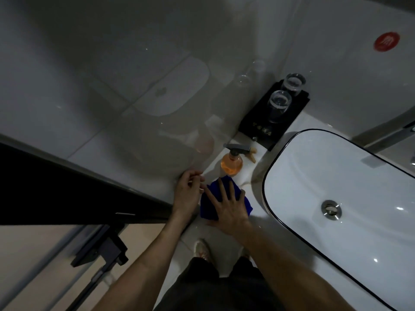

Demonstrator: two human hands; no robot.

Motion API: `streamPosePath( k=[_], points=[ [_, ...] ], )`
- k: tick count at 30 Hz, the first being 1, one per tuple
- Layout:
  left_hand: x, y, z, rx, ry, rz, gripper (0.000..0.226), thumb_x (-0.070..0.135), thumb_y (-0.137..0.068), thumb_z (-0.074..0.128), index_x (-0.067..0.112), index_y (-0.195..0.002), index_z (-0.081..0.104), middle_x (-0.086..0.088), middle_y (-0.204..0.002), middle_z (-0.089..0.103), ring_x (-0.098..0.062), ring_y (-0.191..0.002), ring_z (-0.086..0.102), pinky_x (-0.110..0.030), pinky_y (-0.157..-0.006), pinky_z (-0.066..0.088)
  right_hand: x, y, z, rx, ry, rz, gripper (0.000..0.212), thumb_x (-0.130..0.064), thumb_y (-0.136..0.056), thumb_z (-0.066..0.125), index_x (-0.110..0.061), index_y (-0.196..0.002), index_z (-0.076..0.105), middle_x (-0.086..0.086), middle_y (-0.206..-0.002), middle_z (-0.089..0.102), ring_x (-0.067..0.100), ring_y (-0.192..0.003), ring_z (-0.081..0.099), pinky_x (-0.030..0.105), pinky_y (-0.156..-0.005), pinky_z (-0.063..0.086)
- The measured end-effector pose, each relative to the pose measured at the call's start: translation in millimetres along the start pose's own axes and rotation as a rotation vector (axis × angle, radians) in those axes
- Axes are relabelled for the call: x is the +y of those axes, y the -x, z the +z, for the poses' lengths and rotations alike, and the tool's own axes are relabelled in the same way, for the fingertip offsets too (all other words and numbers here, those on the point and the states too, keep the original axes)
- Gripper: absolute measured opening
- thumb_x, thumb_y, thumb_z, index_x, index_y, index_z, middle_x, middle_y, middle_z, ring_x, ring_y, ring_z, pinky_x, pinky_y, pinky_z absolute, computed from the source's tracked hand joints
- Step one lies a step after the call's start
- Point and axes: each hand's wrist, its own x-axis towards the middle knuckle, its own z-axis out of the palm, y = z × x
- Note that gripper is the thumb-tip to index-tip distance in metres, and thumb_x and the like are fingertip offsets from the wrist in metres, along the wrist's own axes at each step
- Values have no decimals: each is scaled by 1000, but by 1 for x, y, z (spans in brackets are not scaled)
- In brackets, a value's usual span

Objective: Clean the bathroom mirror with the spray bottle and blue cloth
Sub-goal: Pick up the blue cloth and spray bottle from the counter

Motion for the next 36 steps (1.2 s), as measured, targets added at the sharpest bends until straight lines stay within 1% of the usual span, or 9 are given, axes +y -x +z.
streamPosePath(
  k=[3, 7, 10, 12, 14, 16, 22, 27, 36],
  points=[
    [7, -1, -2, -14, -5, 14, 17, 10, -103, 44, 13, -107, 60, -4, -97, 65, -15, -78, 63, -24, -69, 55, 1, 0, 3, 43, 16, -16, 90, -71, -90, 40, -38, -154, -14, 17, -164, -8, 49, -147, 4, 73, -107, 15],
    [18, -3, -2, -56, -6, 63, 22, 9, -103, 44, 22, -98, 61, -4, -94, 64, -18, -78, 63, -23, -67, 55, 2, 2, 5, 23, 61, -63, 90, -65, -72, 72, -30, -148, 38, 24, -147, 43, 51, -123, 49, 69, -81, 47],
    [24, -6, 0, -67, -4, 93, 24, 8, -102, 44, 23, -96, 62, -1, -89, 65, -18, -76, 62, -25, -67, 53, 1, 2, 6, 39, 92, -84, 84, -54, -62, 84, -29, -136, 54, 24, -136, 55, 51, -112, 57, 64, -72, 53],
    [29, -6, 1, -75, -9, 114, 23, 10, -102, 46, 24, -96, 62, 0, -89, 66, -17, -75, 62, -26, -67, 53, 0, 4, 6, 28, 116, -112, 82, -40, -64, 86, -29, -138, 53, 25, -138, 53, 53, -111, 56, 63, -73, 53],
    [34, -6, 1, -84, -9, 132, 22, 11, -102, 47, 25, -96, 62, 0, -89, 66, -16, -76, 63, -27, -69, 53, 0, 8, 6, 31, 94, -187, 77, -24, -80, 73, -28, -148, 36, 26, -147, 39, 55, -119, 47, 63, -84, 49],
    [41, -6, 2, -93, -5, 147, 22, 11, -102, 47, 26, -97, 62, 1, -90, 66, -15, -76, 64, -28, -70, 54, 4, 14, 2, 84, -7, -178, 68, -22, -92, 59, -28, -151, 28, 23, -147, 37, 50, -119, 47, 58, -87, 50],
    [67, -2, 9, -113, -16, 192, 22, 12, -103, 47, 27, -97, 62, 2, -89, 65, -16, -76, 63, -30, -71, 55, 25, 37, -45, 221, -676, -31, 57, -30, -98, 55, -25, -150, 33, 10, -138, 49, 28, -111, 58, 40, -93, 50],
    [82, -1, 19, -145, 12, 229, 17, 7, -103, 46, 14, -106, 61, -3, -91, 64, -18, -76, 62, -31, -71, 54, 50, 74, -96, 343, -1022, -6, 47, -32, -99, 57, -39, -141, 38, -11, -114, 60, 9, -91, 64, 30, -77, 55],
    [71, -7, 48, -72, -56, 174, 15, 14, -101, 54, 10, -114, 60, -5, -97, 67, -13, -75, 65, -28, -72, 55, 117, 106, -157, 575, -1560, 21, 40, -19, -92, 67, -42, -124, 55, -6, -115, 68, 15, -93, 70, 33, -75, 61]
  ],
)
